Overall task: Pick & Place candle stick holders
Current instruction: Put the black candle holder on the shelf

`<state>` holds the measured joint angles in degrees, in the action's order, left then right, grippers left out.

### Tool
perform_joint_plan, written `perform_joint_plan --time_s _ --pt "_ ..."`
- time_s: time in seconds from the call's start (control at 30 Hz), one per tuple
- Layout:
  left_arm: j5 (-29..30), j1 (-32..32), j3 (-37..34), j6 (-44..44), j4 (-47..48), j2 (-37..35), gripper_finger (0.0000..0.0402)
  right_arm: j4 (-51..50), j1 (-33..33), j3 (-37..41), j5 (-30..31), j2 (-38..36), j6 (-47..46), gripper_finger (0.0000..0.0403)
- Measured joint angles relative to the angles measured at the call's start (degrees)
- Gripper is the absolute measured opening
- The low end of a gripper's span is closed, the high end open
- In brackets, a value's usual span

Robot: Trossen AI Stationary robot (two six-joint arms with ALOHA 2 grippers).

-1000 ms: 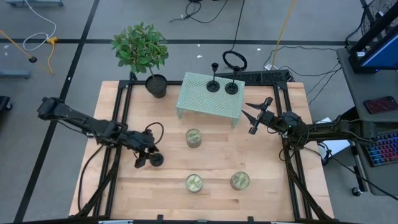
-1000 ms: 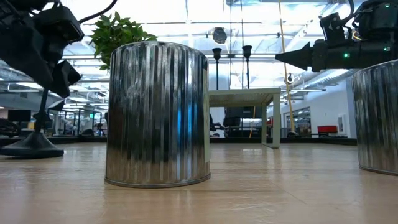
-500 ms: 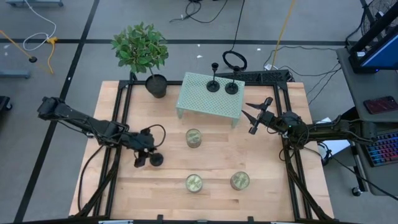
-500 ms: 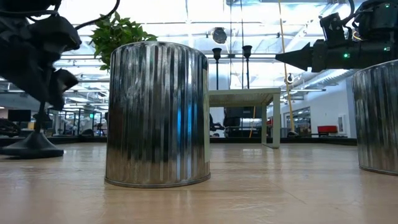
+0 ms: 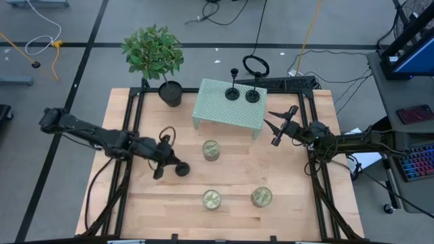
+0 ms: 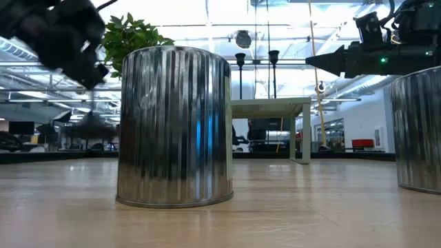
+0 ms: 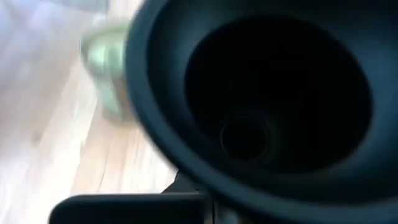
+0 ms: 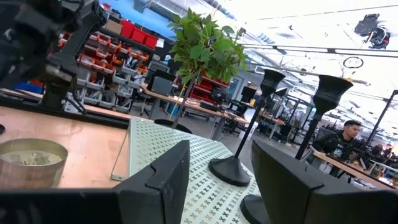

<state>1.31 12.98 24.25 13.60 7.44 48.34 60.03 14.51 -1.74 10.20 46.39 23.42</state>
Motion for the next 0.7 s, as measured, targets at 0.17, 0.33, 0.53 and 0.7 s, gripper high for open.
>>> perform_joint_plan --time_s 0.17,0.33,0.53,0.7 --pt "-0.01 -4.09 5.91 -0.01 -1.88 0.01 0.0013 0.0 0.02 0.0 0.0 0.02 -0.05 0.0164" --pt "8.37 -8.28 13.86 -4.8 0.4 5.45 0.0021 0.0 0.02 0.0 0.0 0.01 -0.03 0.0164" --pt "13.4 -15.12 26.36 -7.7 0.37 17.74 0.0013 0.13 0.01 0.0 0.0 0.02 -0.19 0.0164" --pt "15.74 -21.76 36.21 -6.27 0.27 25.88 0.0019 0.14 0.01 -0.01 0.0 0.0 -0.2 0.0164"
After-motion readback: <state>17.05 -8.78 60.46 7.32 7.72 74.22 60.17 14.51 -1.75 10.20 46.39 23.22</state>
